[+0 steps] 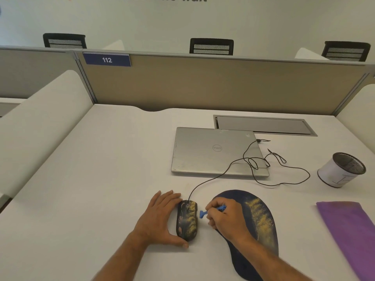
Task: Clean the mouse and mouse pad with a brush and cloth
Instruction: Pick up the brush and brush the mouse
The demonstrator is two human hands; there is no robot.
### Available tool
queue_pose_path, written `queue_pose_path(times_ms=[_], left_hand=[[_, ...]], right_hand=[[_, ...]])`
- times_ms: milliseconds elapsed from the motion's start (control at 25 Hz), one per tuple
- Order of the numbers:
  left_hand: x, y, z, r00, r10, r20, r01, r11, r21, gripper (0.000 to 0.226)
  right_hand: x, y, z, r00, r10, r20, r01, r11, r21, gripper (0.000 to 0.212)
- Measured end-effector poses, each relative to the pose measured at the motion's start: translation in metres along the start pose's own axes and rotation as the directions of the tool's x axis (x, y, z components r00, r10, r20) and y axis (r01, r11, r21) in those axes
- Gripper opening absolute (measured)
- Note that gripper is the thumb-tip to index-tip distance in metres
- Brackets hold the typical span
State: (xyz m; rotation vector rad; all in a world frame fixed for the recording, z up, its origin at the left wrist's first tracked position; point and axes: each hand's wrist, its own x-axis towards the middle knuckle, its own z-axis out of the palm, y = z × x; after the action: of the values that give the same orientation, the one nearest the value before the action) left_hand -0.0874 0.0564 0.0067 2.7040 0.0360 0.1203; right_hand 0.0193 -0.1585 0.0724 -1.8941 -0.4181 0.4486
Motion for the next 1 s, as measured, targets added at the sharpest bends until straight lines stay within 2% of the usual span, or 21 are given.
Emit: queue_pose_path(times_ms=[80, 240, 400, 560, 760, 880, 920, 1000], left_hand=[[0.000, 0.001, 0.000, 1.000, -0.001, 0.005, 0.001, 1.000, -0.005, 0.128], [0.000, 0.001, -0.001, 1.000, -0.003, 0.002, 0.003, 1.000, -0.006, 0.127], [0.000, 0.001, 0.000, 1.000, -0.006, 0.008, 0.006, 1.000, -0.001, 0.126], [0.000, 0.001, 0.000, 1.000, -0.009, 0.007, 0.009, 1.000, 0.000, 0.127], [0.000, 0.000, 0.000, 1.000, -0.013, 0.016, 0.012, 1.000, 0.011, 0.128], [0.000, 0.001, 0.000, 1.000, -0.010, 0.019, 0.010, 1.000, 0.011, 0.126], [0.000, 0.000, 0.000, 1.000, -0.008, 0.014, 0.008, 1.000, 0.014, 0.126], [0.000, 0.000, 0.001, 1.000, -0.006, 0.005, 0.005, 1.000, 0.010, 0.126]], right_hand=[[-0.006, 0.002, 0.002, 0.998, -0.034, 0.052, 0.037, 0.998, -0.057, 0.014], [-0.009, 0.008, 0.001, 0.995, -0.079, -0.062, 0.078, 0.997, -0.018, 0.014], [-0.016, 0.009, 0.005, 0.991, -0.119, 0.058, 0.124, 0.987, -0.097, 0.014], [-0.013, 0.011, 0.000, 0.992, -0.118, -0.046, 0.114, 0.991, -0.076, 0.013], [-0.027, 0.014, 0.005, 0.983, -0.163, 0.082, 0.173, 0.976, -0.131, 0.012], [-0.026, 0.017, 0.003, 0.986, -0.164, -0.020, 0.161, 0.983, -0.092, 0.010], [-0.026, 0.016, 0.003, 0.987, -0.160, -0.012, 0.158, 0.983, -0.089, 0.010], [-0.031, 0.016, 0.004, 0.981, -0.170, 0.090, 0.180, 0.976, -0.124, 0.010]])
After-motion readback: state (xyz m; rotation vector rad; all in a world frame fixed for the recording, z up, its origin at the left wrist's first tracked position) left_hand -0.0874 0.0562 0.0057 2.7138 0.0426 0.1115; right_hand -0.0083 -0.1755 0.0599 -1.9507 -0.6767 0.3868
